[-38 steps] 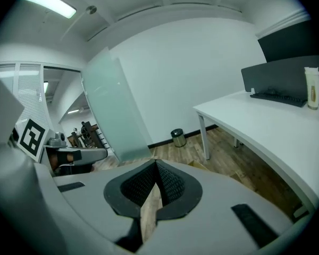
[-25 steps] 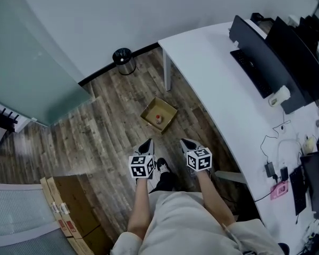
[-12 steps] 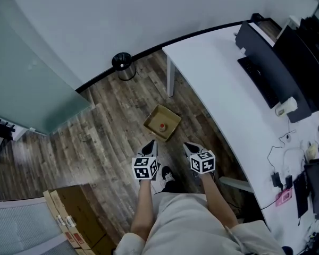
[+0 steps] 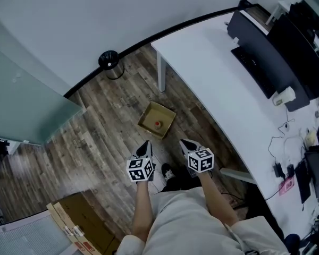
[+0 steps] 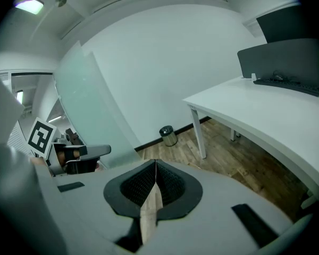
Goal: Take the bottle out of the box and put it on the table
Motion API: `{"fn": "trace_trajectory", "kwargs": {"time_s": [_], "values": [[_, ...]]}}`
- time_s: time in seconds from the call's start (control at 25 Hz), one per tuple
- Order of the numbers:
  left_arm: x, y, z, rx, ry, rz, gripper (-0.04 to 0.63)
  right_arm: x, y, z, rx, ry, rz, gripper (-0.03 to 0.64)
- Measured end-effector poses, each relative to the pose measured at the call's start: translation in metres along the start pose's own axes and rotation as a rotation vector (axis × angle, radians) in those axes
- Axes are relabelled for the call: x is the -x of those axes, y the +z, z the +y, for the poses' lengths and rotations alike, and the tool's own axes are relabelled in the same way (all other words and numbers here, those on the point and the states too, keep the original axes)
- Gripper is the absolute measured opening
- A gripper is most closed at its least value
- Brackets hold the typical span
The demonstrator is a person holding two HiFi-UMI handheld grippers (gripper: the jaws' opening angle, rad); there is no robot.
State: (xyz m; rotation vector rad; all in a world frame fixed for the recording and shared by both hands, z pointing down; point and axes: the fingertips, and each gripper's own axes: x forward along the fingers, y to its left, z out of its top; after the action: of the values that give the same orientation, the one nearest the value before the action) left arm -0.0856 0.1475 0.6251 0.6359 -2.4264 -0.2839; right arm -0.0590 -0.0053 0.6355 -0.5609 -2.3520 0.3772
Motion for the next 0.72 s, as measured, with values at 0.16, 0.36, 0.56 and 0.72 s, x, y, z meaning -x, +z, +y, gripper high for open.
{"fn": "trace_trajectory", "kwargs": {"time_s": [0.16,0.36,0.56,0.72], "values": [[-0.006,0.0,0.005,0.015,-0.01,0.014,0.014,-0.006,0.002,-0.005,-0.047,-0.01,-0.023,0.04],[-0.029,0.005,0.01,0.02,-0.01,0.026,0.014,-0.023,0.008,-0.017,-0.031,-0.013,-0.004,0.04],[-0.06,0.017,0.028,0.018,-0.008,0.06,0.014,-0.06,0.024,-0.033,-0.048,-0.021,0.011,0.04],[-0.093,0.032,0.045,0.011,-0.012,0.09,0.014,-0.096,0.047,-0.051,-0.028,-0.035,0.026,0.04]]}}
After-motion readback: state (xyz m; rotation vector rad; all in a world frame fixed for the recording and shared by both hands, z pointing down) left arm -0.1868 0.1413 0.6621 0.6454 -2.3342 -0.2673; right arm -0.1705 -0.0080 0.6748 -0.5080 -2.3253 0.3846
